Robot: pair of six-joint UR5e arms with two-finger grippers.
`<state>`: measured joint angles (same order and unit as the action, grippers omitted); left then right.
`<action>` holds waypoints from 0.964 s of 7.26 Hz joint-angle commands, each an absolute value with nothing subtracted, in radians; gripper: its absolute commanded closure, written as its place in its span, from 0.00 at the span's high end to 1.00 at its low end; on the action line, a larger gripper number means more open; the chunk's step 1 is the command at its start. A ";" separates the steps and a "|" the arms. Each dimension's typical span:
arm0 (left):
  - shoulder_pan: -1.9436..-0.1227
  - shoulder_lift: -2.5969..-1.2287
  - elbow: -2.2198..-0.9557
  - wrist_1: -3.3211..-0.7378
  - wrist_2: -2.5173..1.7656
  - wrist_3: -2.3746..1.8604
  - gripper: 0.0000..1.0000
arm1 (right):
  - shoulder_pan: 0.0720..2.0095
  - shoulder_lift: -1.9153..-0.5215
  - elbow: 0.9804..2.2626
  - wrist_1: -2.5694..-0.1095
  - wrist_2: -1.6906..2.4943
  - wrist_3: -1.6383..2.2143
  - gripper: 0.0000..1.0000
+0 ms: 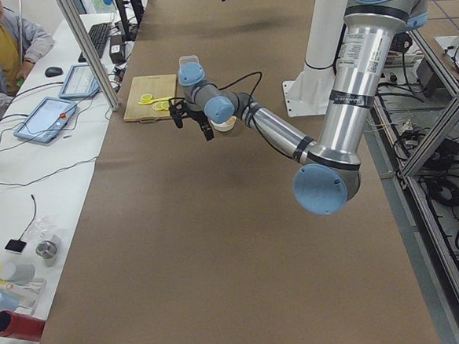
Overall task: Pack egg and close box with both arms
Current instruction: 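Move the left gripper over the white bowl and lower toward the egg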
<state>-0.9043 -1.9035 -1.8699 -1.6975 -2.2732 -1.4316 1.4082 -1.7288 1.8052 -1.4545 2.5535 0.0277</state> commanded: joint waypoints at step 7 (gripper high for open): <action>-0.607 -2.192 -1.741 -1.489 -2.022 -1.932 0.98 | 1.378 -1.720 1.792 -1.454 2.553 0.028 1.00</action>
<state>-0.6175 -2.1642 -1.7747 -1.4854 -2.0335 -1.8820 1.3783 -1.7202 1.7920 -1.4542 2.5523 0.0276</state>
